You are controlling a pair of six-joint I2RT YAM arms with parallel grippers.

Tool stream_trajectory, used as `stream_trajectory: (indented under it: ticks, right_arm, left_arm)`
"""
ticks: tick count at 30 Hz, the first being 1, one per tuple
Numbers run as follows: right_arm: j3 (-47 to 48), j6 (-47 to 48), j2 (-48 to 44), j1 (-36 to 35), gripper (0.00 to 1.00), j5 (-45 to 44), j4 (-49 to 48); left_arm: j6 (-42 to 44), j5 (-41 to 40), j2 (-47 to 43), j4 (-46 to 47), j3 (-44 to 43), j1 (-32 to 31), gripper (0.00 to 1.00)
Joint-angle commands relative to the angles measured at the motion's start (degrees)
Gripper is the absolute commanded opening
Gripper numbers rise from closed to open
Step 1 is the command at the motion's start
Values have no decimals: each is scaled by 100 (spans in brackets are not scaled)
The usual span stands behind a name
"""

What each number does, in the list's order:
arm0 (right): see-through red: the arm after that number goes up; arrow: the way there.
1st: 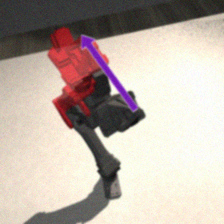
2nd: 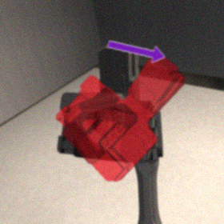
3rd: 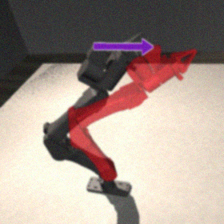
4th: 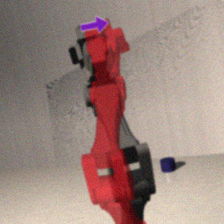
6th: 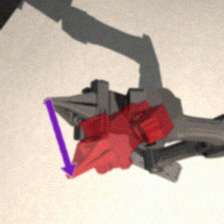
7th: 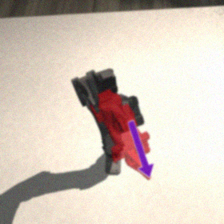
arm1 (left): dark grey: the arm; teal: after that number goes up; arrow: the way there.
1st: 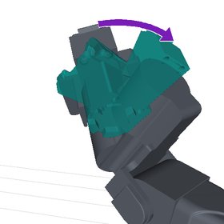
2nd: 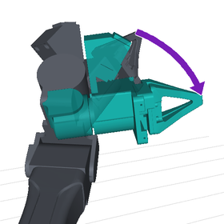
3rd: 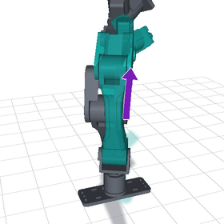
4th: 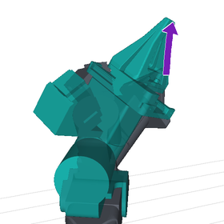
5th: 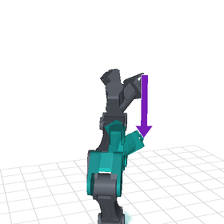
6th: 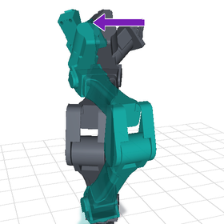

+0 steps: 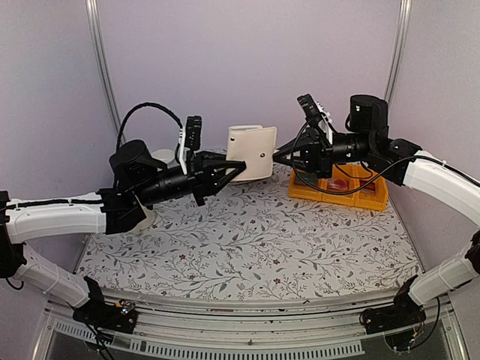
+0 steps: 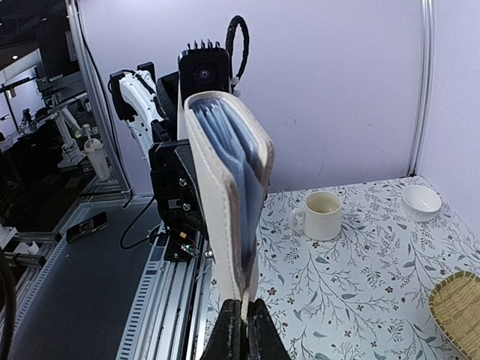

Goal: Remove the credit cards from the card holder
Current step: Pass from the left arm to the right, then pass from the right arm to the left

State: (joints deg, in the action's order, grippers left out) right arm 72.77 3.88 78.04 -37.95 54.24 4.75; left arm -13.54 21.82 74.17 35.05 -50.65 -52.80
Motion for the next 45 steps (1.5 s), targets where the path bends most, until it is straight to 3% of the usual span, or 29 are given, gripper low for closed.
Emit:
stream_trajectory:
  ticks: [1, 5, 10, 16, 22, 26, 28, 31, 35, 45]
  right_arm:
    - [-24, -281, -228, 16, 1, -364, -19]
    - [-78, -862, -116, 17, 1, -591, 97]
    - [-18, -1638, 61, 14, 1, -849, 272]
    - [202, -2395, 222, 16, 1, -1576, 621]
    - [314, -2496, 178, 14, 1, -935, 160]
    - [455, -2531, 133, 16, 2, -660, -90]
    - [459, -2615, 131, 12, 1, -483, -303]
    - [457, -2790, 130, 20, 1, -298, -600]
    - [448, -2954, 107, 12, 1, -41, -960]
    - [585, -3238, 130, 12, 2, 49, -1342]
  left_arm:
    - [-788, -295, 237, 267, 73, 309, 0]
    - [-1288, -885, 564, -131, -19, 505, 56]
    - [-1417, -1147, 816, -702, -148, 670, 97]
    - [-953, -845, 740, -482, 184, 700, 98]
    - [-344, -55, 689, -287, 404, 705, 98]
    - [-476, 591, 521, 932, 919, 698, 98]
    - [-643, 491, 503, 1485, 1126, 694, 98]
    - [-777, 144, 600, 1599, 1075, 698, 98]
    - [-813, 374, 701, 2191, 1179, 640, 99]
    - [367, 330, 768, 2464, 1164, 238, 98]
